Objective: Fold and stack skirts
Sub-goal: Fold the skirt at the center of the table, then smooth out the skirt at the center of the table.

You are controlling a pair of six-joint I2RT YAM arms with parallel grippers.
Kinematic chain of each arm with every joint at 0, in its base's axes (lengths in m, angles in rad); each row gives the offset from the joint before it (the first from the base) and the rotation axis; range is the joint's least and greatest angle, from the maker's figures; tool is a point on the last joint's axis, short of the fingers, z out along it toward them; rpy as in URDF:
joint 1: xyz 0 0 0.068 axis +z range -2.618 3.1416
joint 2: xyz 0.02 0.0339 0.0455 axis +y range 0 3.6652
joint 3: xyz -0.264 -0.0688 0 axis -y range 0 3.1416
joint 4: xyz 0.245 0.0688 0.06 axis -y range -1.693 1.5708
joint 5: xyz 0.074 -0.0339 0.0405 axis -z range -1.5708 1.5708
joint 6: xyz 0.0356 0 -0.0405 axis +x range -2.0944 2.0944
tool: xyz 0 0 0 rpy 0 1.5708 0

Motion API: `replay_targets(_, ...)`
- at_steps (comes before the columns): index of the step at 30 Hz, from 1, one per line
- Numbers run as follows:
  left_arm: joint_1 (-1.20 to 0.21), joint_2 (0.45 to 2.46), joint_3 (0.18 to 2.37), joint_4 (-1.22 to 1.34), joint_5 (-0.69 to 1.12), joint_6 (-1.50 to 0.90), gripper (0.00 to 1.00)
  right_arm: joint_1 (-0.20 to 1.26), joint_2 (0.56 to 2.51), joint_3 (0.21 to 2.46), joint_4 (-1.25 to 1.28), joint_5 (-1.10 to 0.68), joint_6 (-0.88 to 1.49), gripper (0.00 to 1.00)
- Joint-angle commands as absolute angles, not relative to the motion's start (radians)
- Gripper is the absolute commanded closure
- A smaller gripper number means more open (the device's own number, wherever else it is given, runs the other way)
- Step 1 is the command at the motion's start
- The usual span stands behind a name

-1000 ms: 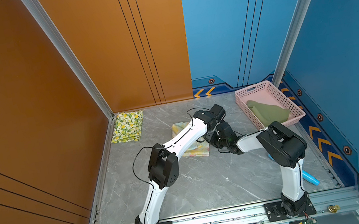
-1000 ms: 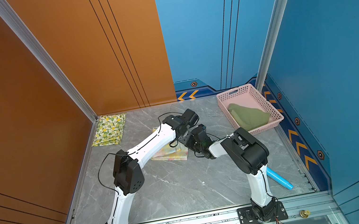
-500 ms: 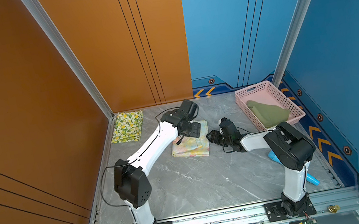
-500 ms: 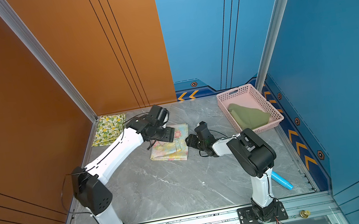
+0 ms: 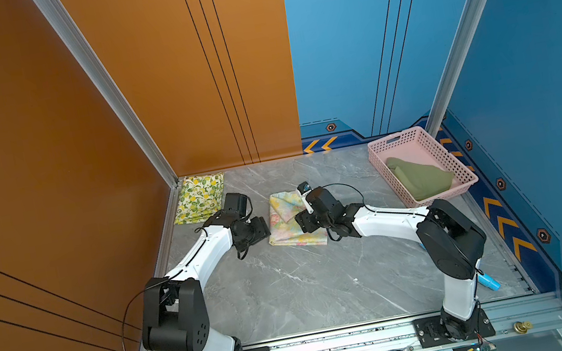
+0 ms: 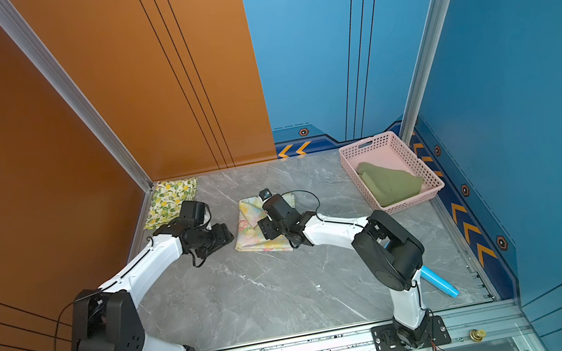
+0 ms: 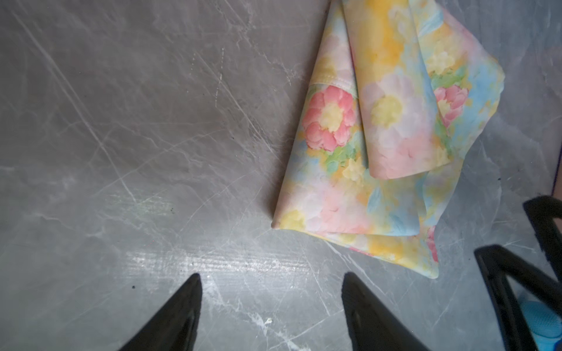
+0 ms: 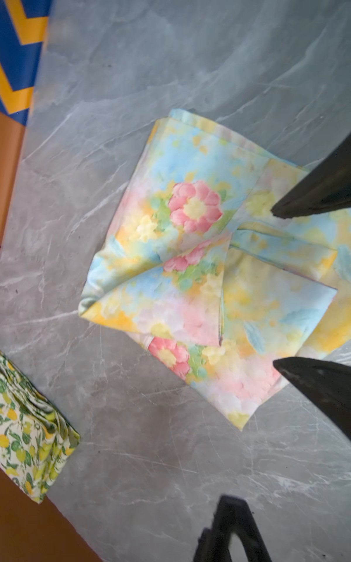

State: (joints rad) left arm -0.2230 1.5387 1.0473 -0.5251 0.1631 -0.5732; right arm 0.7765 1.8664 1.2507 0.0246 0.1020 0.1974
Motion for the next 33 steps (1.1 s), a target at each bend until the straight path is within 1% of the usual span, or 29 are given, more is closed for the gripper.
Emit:
replay_targets(1,-0.222,1.585,1.037,-0.379,0.244,-0.616,0.29,0.793,1.881,1.302,-0.037,0.166,0.050,0.28)
replay_targets(5,-0.220,1.660,1.039,-0.315,0.259,-0.623,0.31,0.823,1.919,1.359,-0.058,0.195,-0.025,0.30)
replay_targets(9,-0.220,1.736,1.057,-0.280,0.281,-0.619,0.33,0.825,1.937,1.386,-0.060,0.195,-0.040,0.32)
replay_targets(16,-0.222,1.810,1.037,-0.198,0.329,-0.593,0.46,0.807,1.955,1.404,-0.063,0.168,-0.029,0.34)
replay_targets(17,-0.226,1.811,1.006,-0.149,0.336,-0.595,0.50,0.804,1.960,1.409,-0.066,0.167,-0.029,0.34)
replay_targets(19,-0.229,1.806,0.974,-0.111,0.347,-0.603,0.64,0.807,1.977,1.426,-0.078,0.166,-0.034,0.34)
replay_targets(22,-0.234,1.803,0.934,-0.056,0.369,-0.623,0.96,0.808,2.003,1.451,-0.084,0.163,-0.046,0.34)
replay_targets(23,-0.238,1.802,0.925,-0.047,0.371,-0.628,1.00,0.808,2.011,1.461,-0.086,0.158,-0.050,0.34)
replay_targets(30,-0.244,1.766,0.868,-0.003,0.381,-0.656,1.00,0.858,2.068,1.520,-0.111,0.199,-0.147,0.32)
replay_targets(33,-0.244,1.749,0.857,-0.003,0.383,-0.663,1.00,0.881,2.117,1.538,-0.119,0.252,-0.195,0.32)
